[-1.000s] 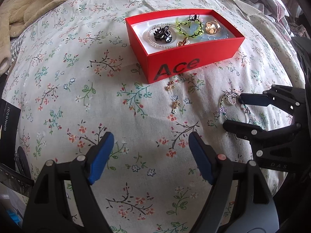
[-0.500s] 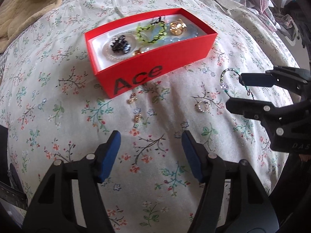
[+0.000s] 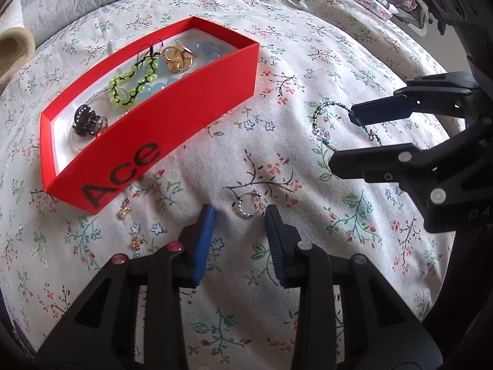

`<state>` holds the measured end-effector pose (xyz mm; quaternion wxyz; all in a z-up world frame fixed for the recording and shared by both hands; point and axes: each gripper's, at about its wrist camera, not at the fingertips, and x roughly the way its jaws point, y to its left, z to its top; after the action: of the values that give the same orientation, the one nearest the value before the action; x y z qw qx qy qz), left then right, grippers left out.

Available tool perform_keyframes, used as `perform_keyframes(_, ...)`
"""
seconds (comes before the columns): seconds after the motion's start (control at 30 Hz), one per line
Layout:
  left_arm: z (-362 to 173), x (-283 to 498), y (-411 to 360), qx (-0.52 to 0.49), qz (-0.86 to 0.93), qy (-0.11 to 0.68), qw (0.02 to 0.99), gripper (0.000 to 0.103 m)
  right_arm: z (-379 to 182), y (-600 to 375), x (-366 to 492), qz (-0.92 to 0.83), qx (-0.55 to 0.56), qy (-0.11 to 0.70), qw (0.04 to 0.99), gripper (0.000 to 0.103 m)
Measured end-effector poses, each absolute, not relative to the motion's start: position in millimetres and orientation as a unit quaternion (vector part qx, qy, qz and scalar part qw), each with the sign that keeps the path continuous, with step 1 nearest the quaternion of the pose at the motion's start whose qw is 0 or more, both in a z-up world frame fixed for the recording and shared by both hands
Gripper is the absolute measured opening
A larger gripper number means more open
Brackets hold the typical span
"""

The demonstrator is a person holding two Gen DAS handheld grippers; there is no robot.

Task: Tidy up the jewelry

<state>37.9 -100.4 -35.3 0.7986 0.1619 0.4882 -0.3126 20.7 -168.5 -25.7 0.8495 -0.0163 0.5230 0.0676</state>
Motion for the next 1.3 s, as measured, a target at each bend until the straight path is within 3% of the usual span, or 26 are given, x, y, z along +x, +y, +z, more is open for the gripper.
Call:
perform_keyframes(0.13, -35.5, 34.9, -103.5, 0.180, -0.314, 0.480, 0.799, 0.031, -25.3, -174.5, 19.9, 0.064, -0.015, 0.524, 0.849, 0.056)
perform_keyframes(0.27, -34.6, 33.9, -105.5, 0.184, -0.324, 0.479, 0.795, 0.014, -24.9, -178.4, 19.5, 0.062, -0.013, 0.524, 0.849, 0.056)
perform_keyframes(0.47, -33.6, 32.0, -106.8, 0.188, -0.325, 0.476, 0.795, 0.005, -23.2, -179.8, 18.7, 0.061, -0.010, 0.523, 0.850, 0.056)
perform_keyframes(1.3, 20.8, 64.2, -51.1, 0.092, -0.253, 0.447, 0.853, 0.004, 3.7, -170.7, 39.2, 0.063, 0.012, 0.490, 0.869, 0.056)
